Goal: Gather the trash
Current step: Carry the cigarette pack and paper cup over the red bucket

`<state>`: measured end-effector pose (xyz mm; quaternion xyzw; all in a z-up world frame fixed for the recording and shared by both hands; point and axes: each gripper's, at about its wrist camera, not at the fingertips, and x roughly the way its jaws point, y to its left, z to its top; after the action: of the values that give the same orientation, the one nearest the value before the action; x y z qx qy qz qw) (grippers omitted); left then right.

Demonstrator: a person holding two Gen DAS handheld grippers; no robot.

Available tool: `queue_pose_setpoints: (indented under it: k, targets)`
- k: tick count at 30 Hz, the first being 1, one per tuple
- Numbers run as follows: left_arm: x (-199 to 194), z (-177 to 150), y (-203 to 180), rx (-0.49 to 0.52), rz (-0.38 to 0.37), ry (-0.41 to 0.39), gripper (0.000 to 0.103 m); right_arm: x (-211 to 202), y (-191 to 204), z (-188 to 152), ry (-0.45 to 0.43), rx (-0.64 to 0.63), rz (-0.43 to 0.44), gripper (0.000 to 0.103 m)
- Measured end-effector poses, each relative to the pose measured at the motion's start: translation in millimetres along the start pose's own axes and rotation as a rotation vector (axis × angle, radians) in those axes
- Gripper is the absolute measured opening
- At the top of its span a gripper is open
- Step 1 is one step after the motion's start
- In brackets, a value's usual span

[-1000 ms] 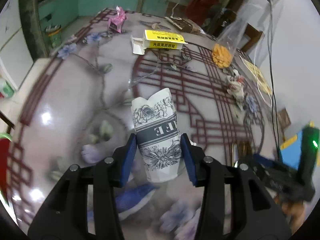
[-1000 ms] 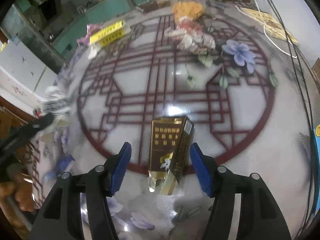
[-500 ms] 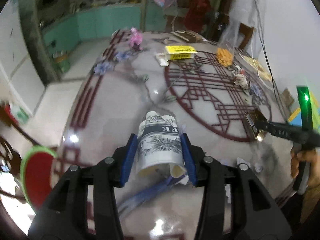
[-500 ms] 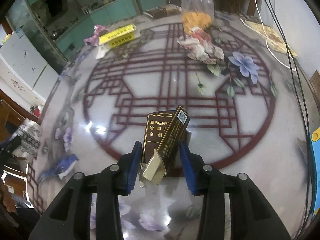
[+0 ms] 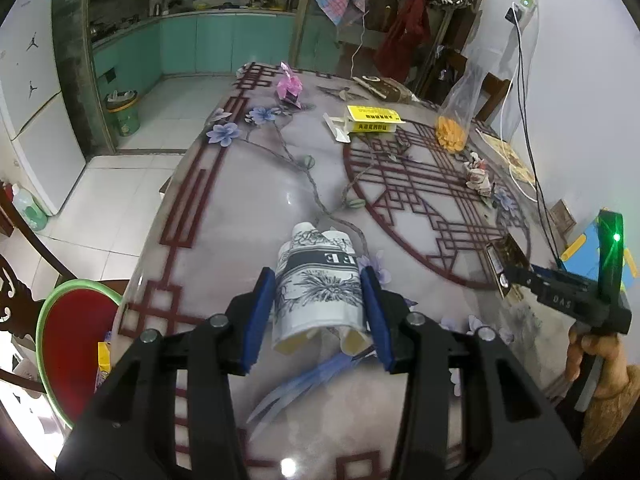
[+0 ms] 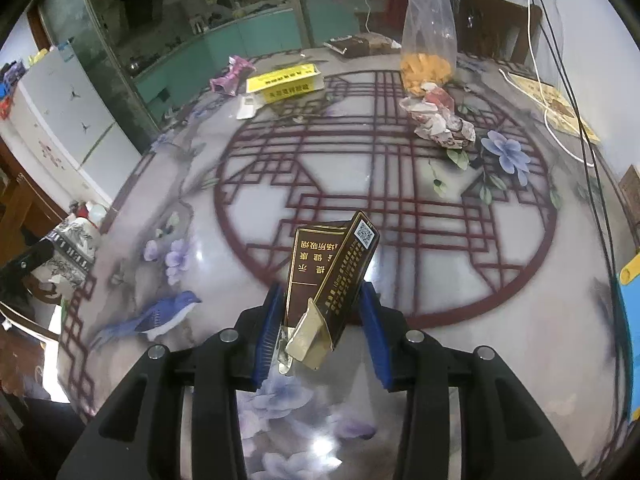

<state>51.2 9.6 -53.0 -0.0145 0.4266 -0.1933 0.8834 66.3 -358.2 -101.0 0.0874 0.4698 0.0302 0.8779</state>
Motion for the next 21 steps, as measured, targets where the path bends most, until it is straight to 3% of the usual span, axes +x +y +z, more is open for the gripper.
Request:
queue_pose_setpoints:
  k: [11, 21]
  targets:
    - [-13.2, -6.0, 10.7, 0.014, -0.034, 0.0, 0.043, -13.5, 47.8, -24.2, -0.028, 0.031, 0.092, 0.039]
    - [-27.5, -13.6, 30.4, -0.008, -0.044, -0.008, 0.043, -22.9, 118.2, -22.3, -0.05, -0.076, 0.16, 0.039]
